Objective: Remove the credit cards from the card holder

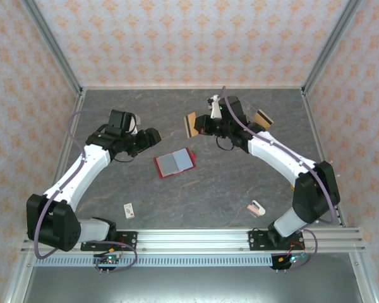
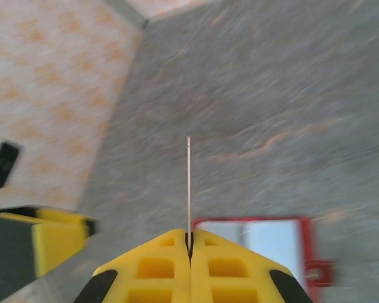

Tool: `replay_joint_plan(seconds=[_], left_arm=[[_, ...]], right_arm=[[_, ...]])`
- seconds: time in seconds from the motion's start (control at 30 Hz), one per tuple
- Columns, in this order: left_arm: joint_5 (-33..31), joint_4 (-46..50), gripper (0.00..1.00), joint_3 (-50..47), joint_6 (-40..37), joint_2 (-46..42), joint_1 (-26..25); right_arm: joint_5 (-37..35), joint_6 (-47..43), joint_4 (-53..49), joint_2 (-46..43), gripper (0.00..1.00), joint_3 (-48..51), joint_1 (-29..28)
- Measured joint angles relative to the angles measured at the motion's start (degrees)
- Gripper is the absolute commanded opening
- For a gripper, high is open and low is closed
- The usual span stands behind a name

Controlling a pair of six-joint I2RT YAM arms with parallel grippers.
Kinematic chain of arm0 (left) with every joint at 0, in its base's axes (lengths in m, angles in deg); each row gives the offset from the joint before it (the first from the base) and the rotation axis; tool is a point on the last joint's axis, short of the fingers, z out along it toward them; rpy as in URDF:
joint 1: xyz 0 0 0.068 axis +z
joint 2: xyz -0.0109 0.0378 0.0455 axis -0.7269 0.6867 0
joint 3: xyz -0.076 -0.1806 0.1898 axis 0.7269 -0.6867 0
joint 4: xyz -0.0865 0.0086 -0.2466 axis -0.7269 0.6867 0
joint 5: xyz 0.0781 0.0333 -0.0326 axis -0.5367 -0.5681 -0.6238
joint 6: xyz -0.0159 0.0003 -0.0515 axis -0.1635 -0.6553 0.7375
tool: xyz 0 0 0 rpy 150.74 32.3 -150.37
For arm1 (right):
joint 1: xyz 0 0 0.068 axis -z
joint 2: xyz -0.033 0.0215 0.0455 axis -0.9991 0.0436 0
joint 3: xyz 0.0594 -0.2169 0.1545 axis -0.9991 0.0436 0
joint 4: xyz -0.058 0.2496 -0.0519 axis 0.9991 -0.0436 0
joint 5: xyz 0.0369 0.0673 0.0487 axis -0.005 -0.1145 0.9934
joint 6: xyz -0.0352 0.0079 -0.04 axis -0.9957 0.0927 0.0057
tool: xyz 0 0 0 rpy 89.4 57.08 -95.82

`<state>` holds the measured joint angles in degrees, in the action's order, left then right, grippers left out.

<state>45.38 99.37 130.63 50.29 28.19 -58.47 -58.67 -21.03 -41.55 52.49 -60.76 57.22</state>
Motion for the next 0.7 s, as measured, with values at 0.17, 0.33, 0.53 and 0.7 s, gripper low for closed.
replay_joint_plan(seconds=[0.17,0.33,0.53,0.7], left_arm=[[-11.5,6.8,1.00,0.8,-5.0,-1.0,0.0],[-16.9,9.2,1.00,0.8,-8.4,-0.9,0.0],[-19.2,11.0,1.00,2.3,-9.8,0.4,0.0],[-19.3,11.4,1.00,2.7,-9.7,1.4,0.5]], right_arm=[[-10.3,-14.5,-5.0,-3.6,0.00,-1.1,5.4],[-13.0,-27.9,-8.2,-3.1,0.00,-2.1,13.9],[-12.5,-40.5,-15.1,4.2,0.00,-11.8,22.3],[-10.2,-49.3,-19.7,10.5,0.00,-18.3,27.7]])
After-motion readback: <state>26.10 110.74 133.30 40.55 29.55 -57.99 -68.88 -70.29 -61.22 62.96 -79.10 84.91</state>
